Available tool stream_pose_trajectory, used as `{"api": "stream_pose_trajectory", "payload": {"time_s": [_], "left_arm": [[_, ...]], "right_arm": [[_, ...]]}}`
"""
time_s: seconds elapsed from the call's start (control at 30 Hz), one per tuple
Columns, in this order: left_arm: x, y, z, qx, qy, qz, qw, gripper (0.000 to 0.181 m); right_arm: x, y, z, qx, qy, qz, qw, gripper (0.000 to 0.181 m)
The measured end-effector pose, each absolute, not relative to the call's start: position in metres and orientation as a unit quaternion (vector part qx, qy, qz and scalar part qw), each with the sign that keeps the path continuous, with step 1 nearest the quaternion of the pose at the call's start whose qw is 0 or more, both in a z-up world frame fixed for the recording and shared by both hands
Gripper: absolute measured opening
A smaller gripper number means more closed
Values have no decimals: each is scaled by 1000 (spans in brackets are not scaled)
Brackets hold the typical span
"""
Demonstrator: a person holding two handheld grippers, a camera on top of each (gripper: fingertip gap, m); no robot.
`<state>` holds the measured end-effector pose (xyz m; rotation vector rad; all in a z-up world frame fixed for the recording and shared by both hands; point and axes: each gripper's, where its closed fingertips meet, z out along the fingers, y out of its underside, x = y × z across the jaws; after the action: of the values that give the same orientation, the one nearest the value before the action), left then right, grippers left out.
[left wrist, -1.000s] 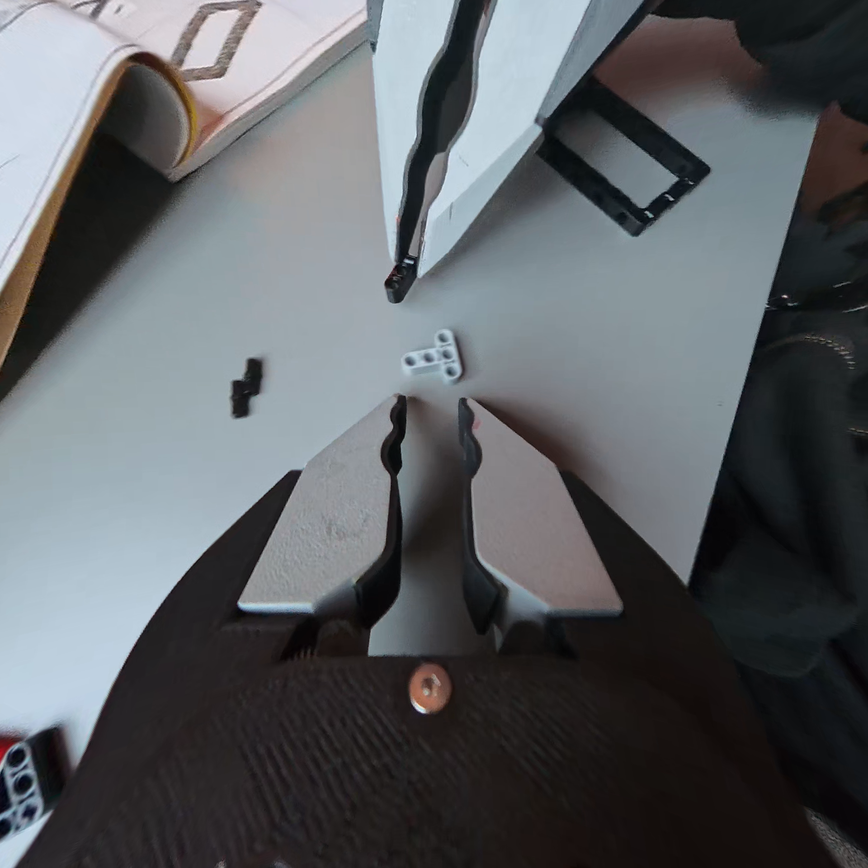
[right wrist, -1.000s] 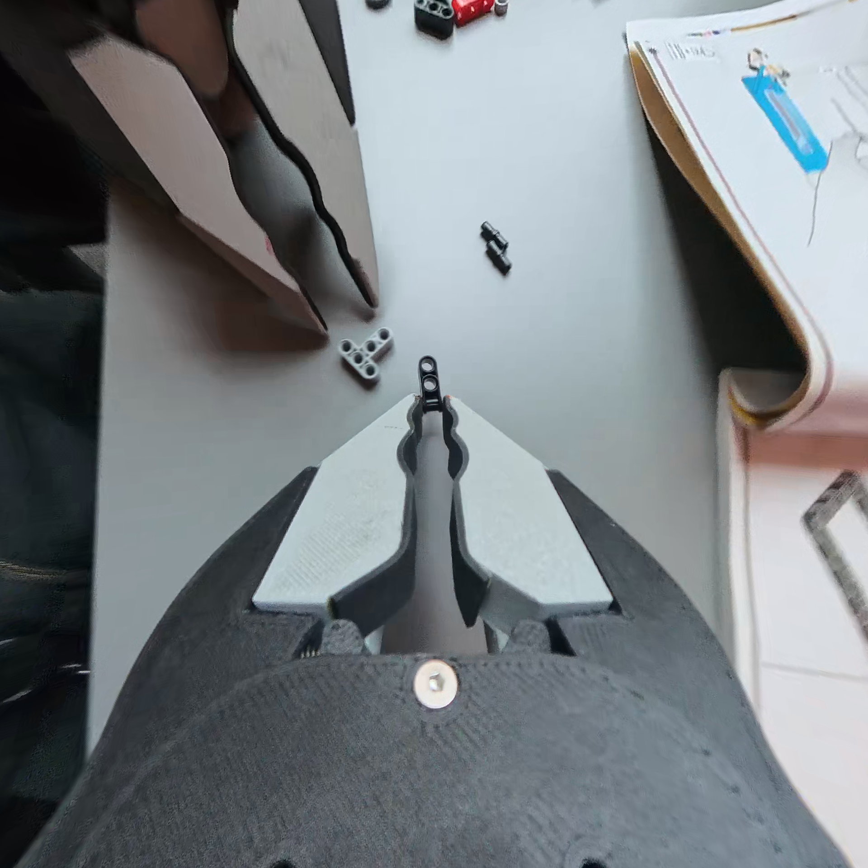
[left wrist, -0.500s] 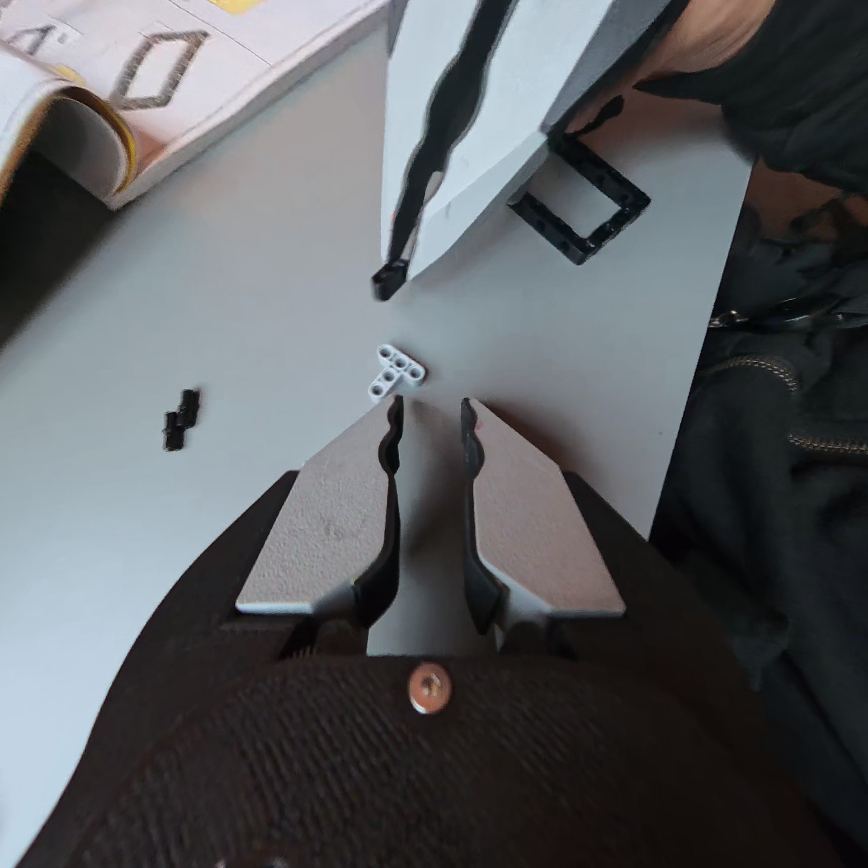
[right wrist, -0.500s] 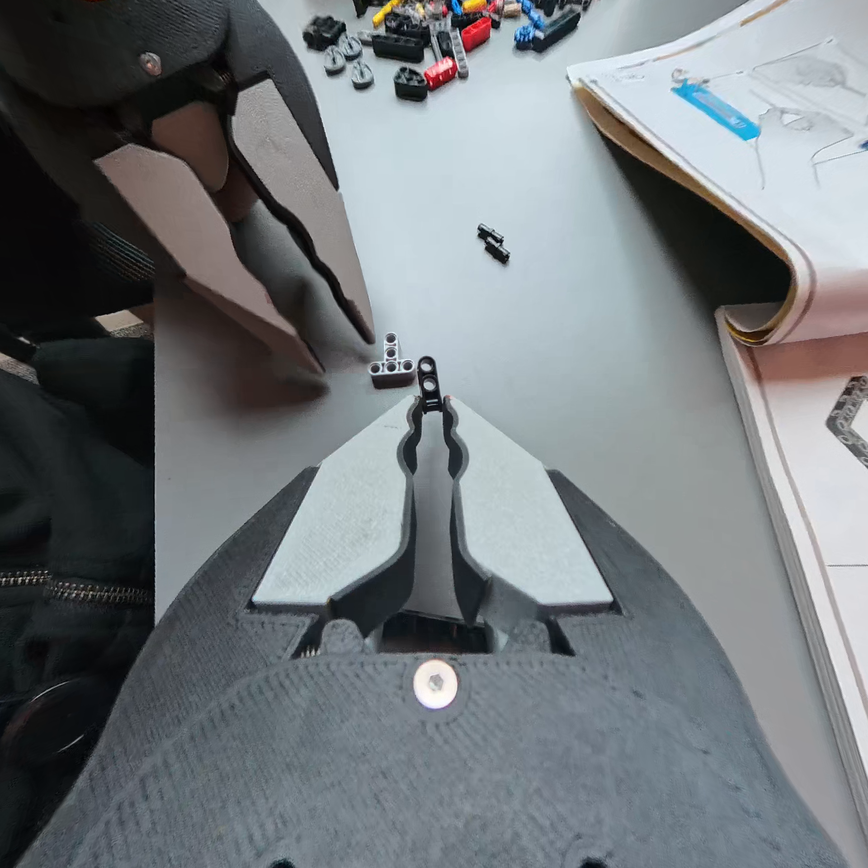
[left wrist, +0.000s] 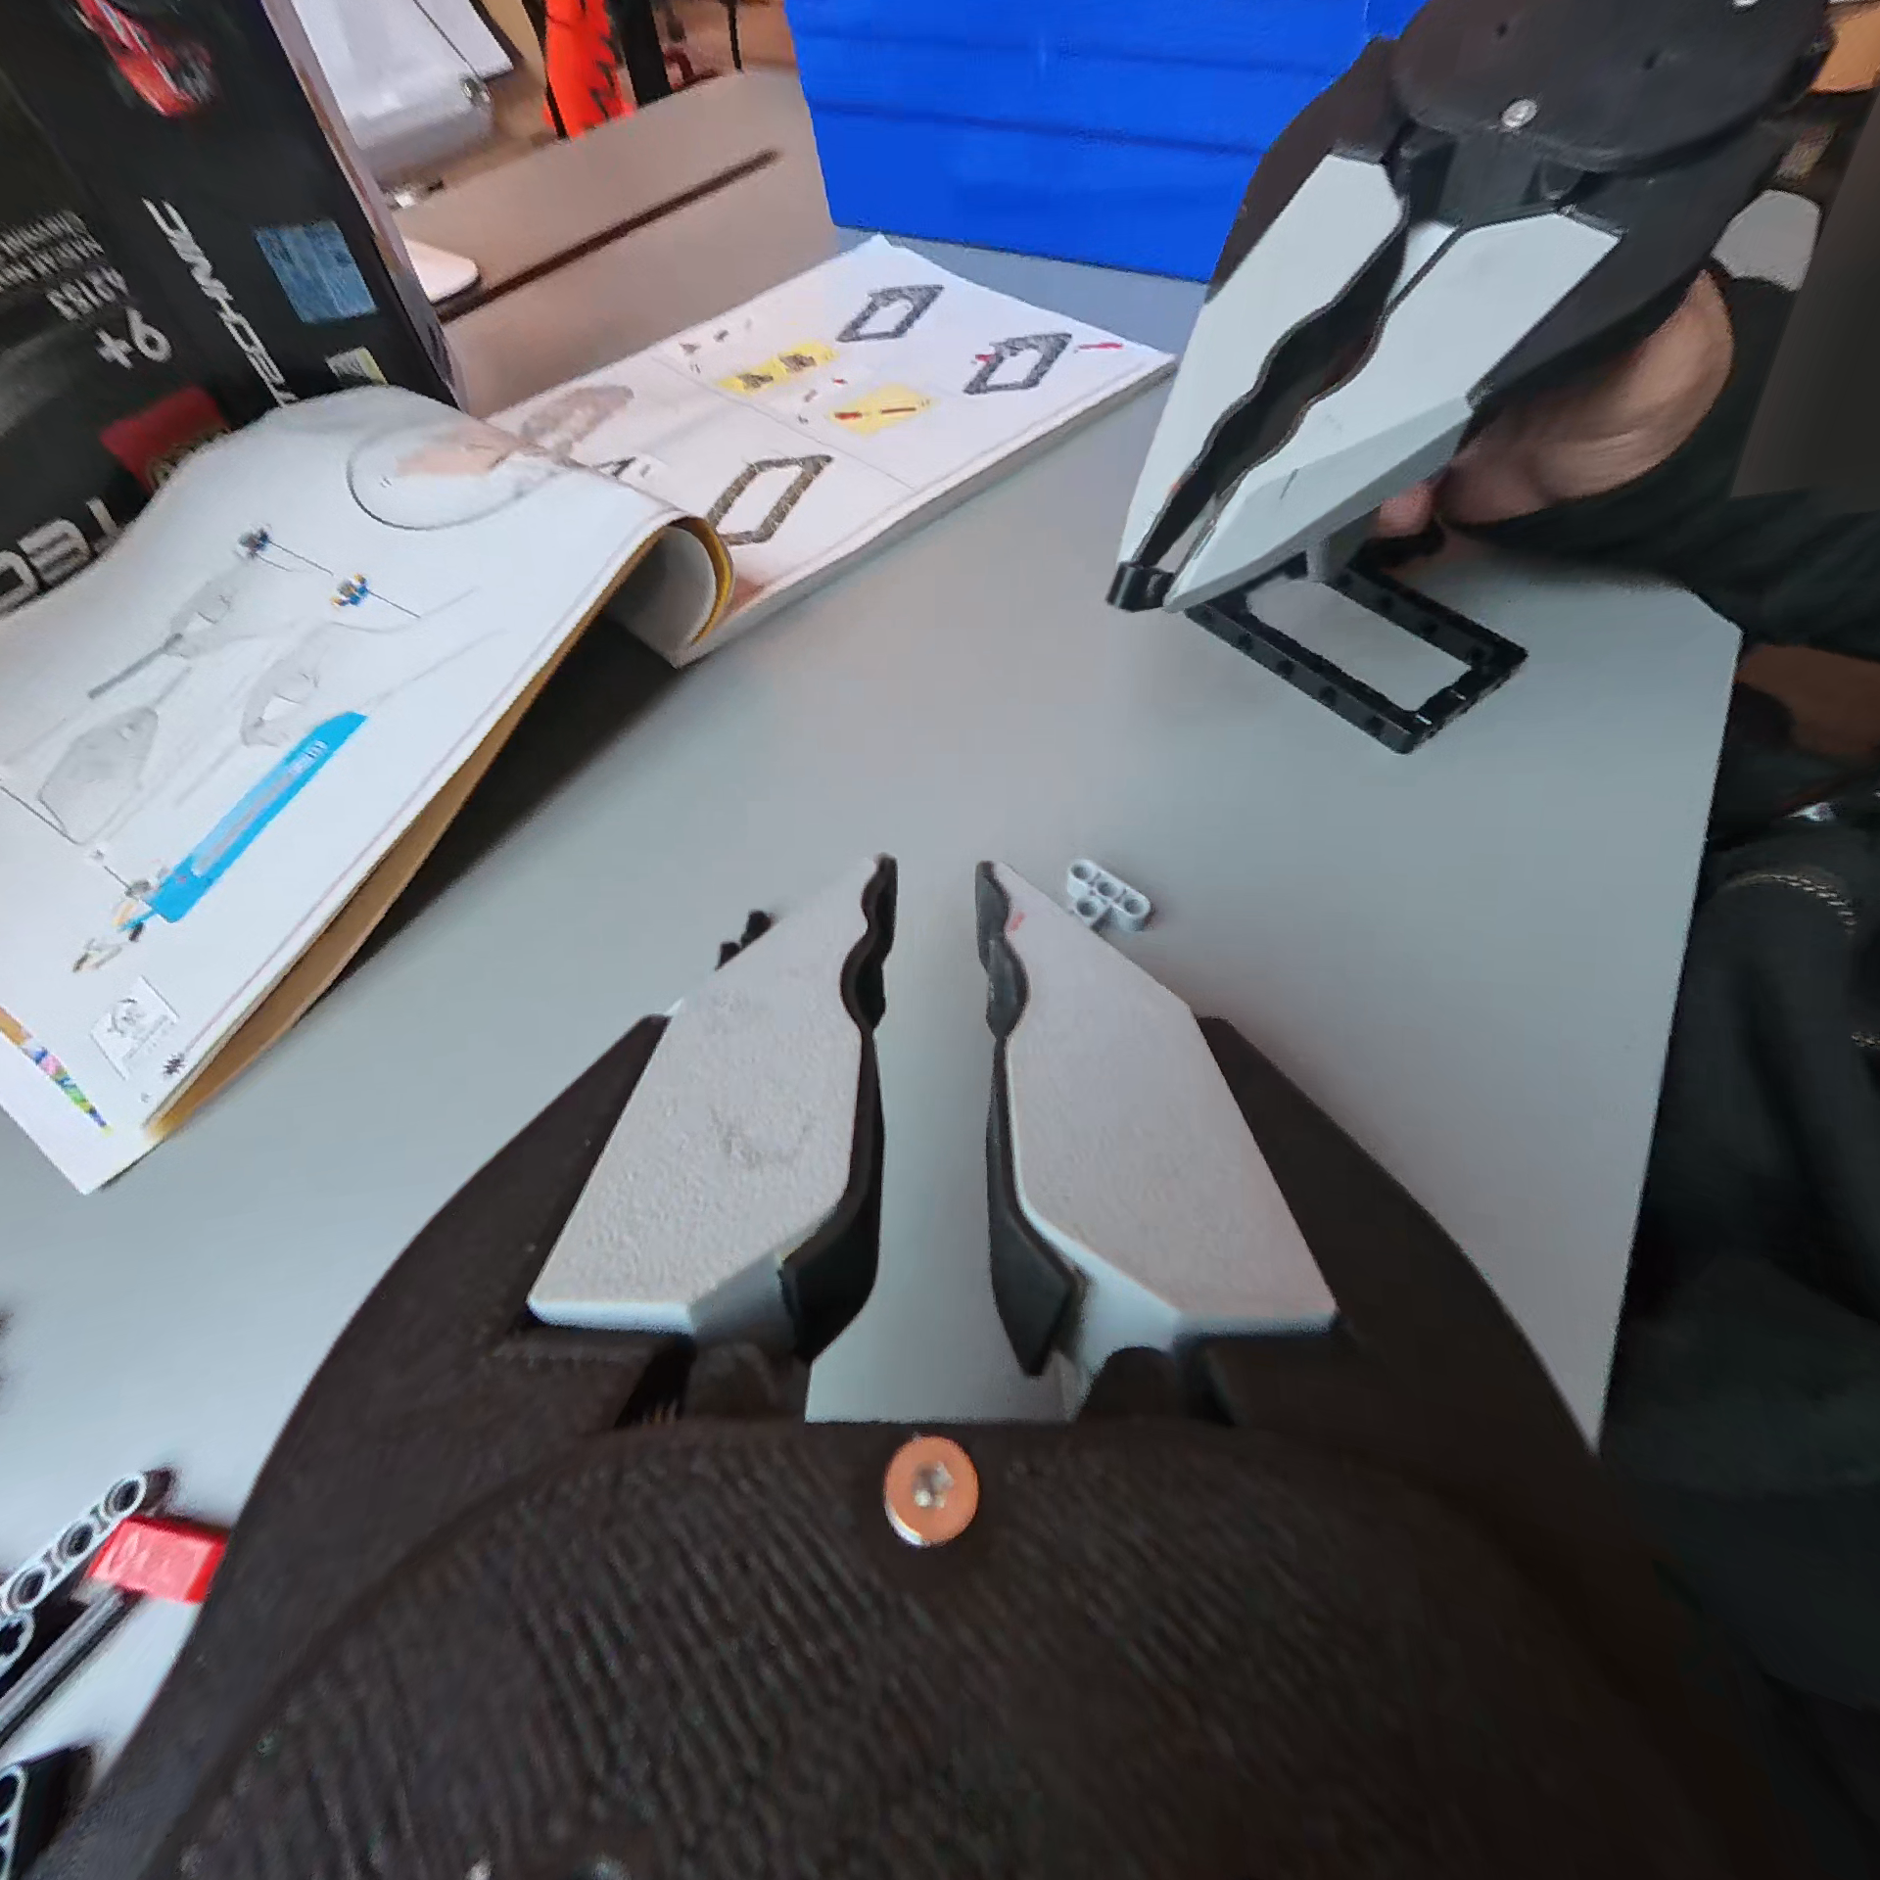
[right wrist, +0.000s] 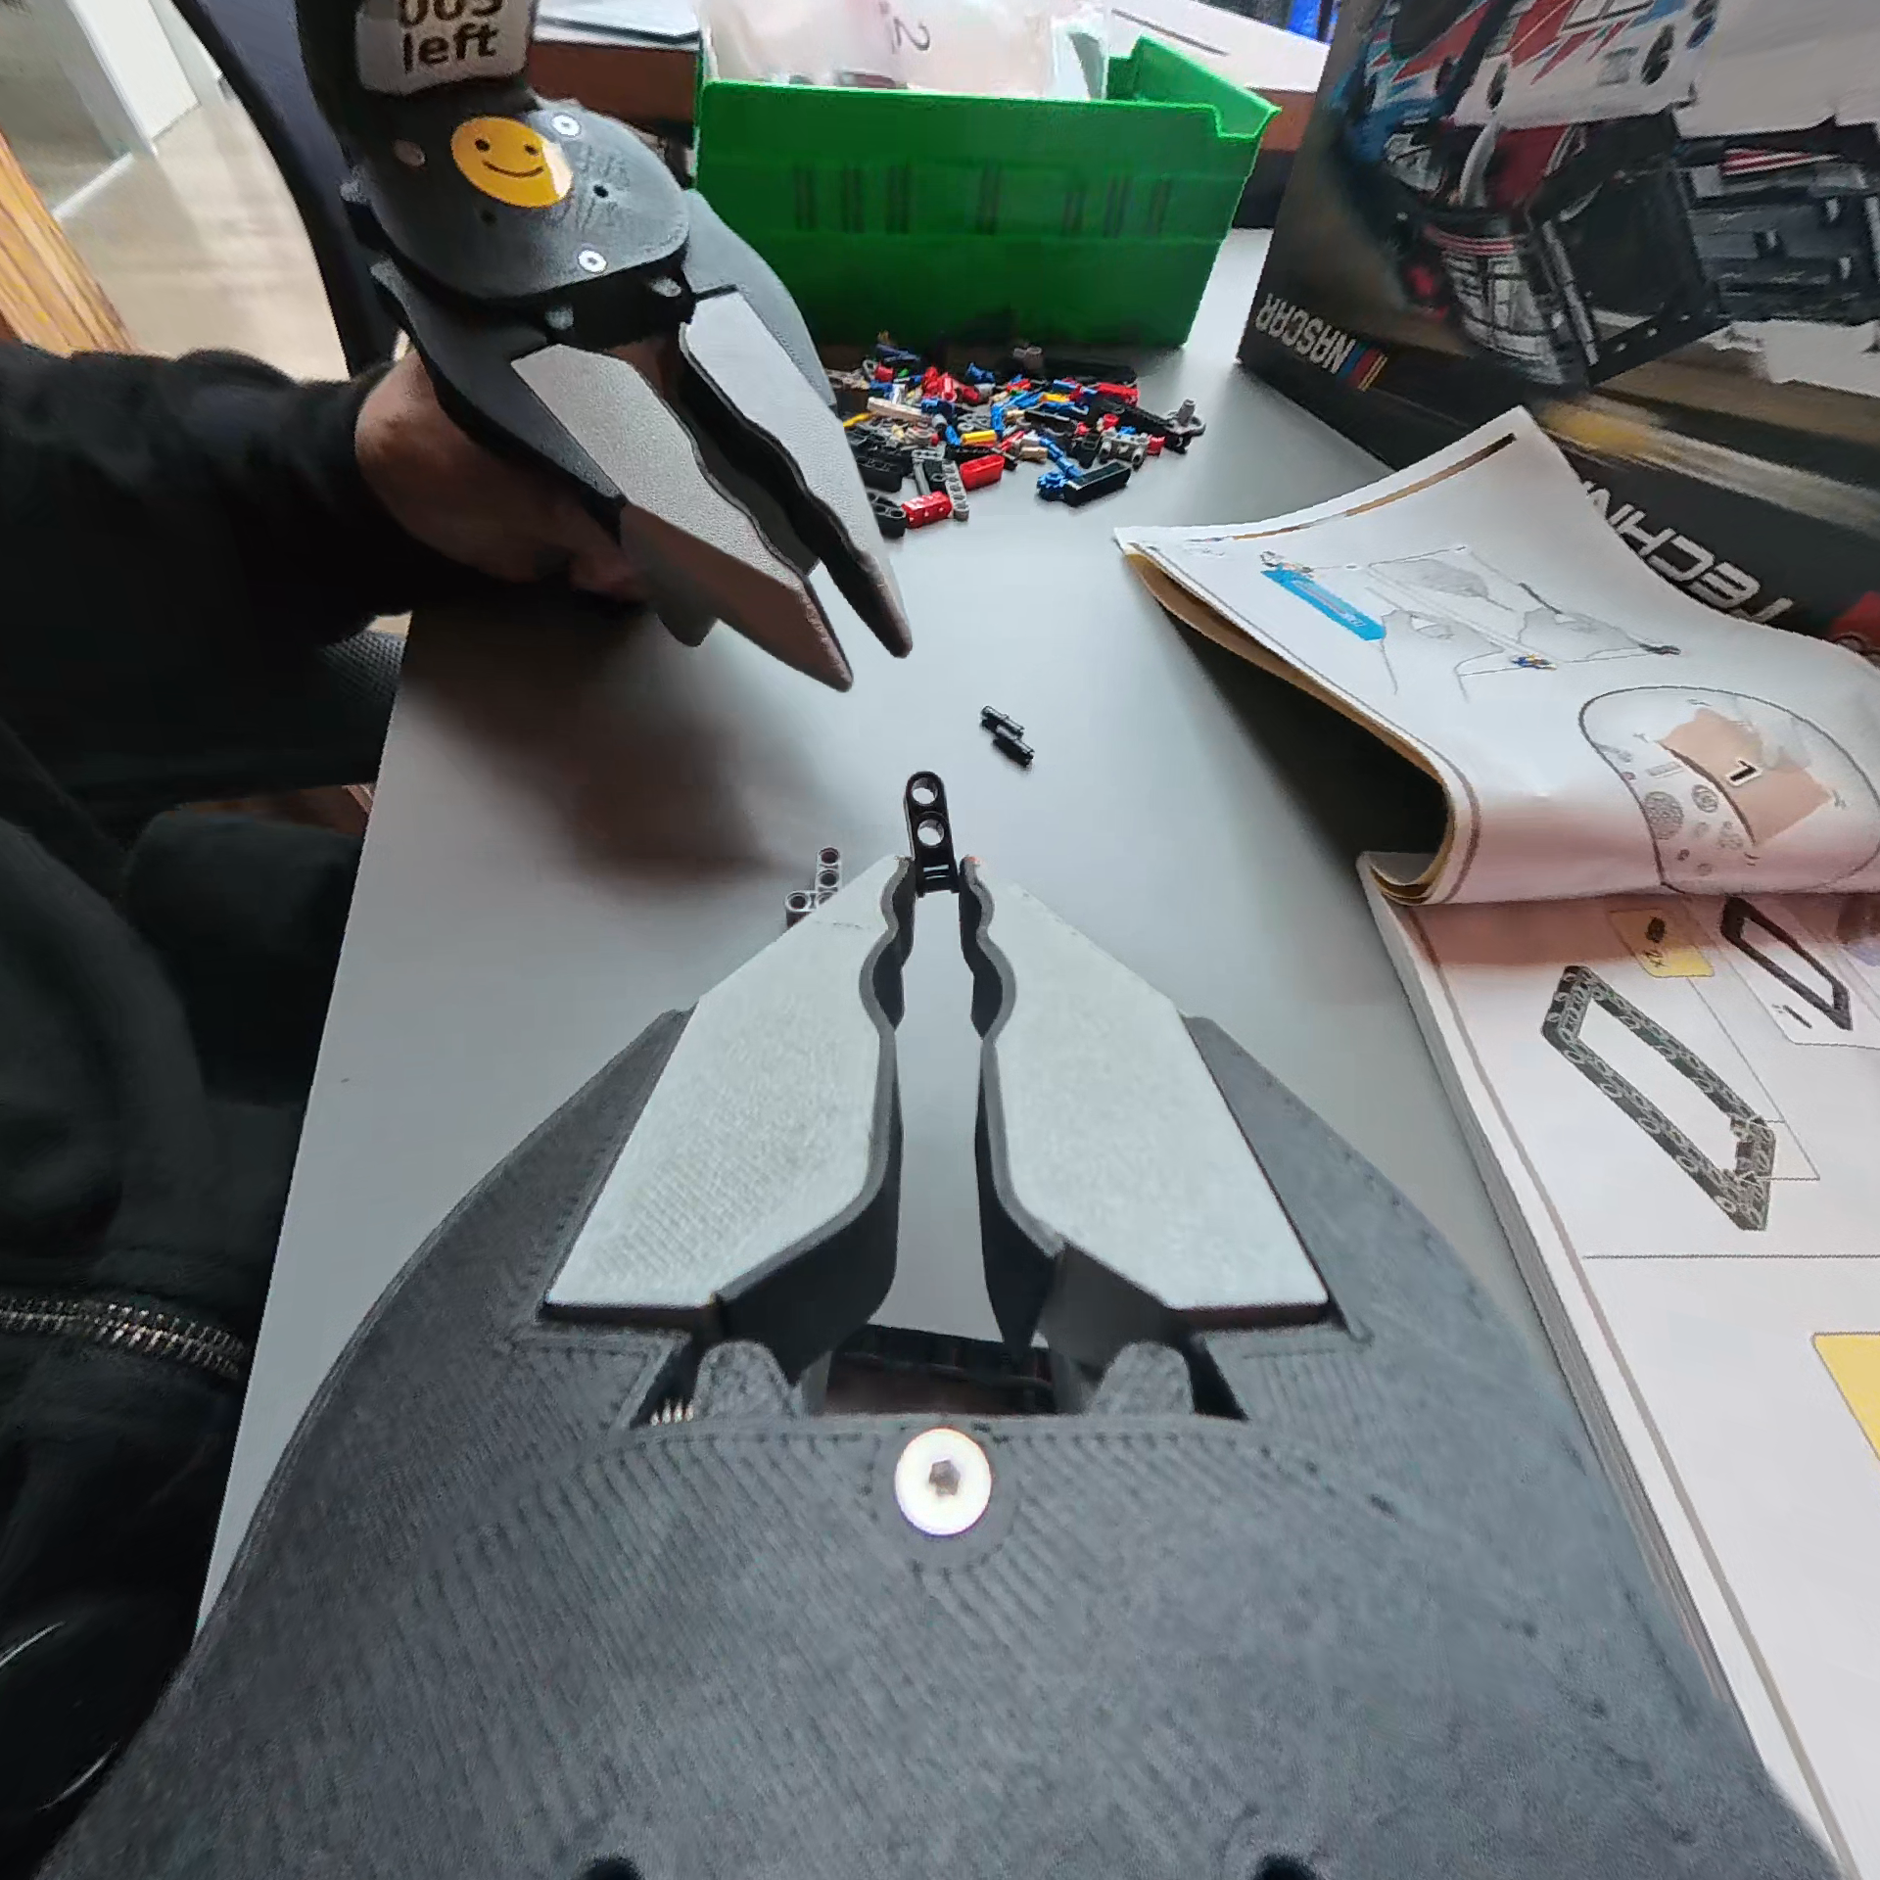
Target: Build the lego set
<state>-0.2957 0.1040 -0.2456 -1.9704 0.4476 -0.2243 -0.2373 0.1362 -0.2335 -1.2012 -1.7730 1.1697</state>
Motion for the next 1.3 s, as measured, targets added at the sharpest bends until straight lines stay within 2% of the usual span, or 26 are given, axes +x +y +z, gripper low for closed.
{"api": "stream_pose_trajectory", "payload": {"time_s": [0.3,0.5,0.67,0.83,1.1,1.3], "left_arm": [[-296,106,-246,-825,187,-106,523,14],[-275,108,-238,-813,222,-107,527,12],[-235,108,-249,-817,313,-98,474,24],[-222,110,-249,-810,332,-110,471,22],[-218,113,-256,-817,346,-93,453,5],[-209,109,-240,-796,275,-191,505,5]], "right_arm": [[-238,147,-238,-481,-675,444,342,5],[-234,129,-230,-422,-709,436,360,5],[-233,116,-235,-409,-749,394,341,5],[-227,112,-249,-394,-790,336,328,5],[-222,109,-248,-385,-805,323,315,5],[-219,104,-227,-389,-760,420,307,5]]}}
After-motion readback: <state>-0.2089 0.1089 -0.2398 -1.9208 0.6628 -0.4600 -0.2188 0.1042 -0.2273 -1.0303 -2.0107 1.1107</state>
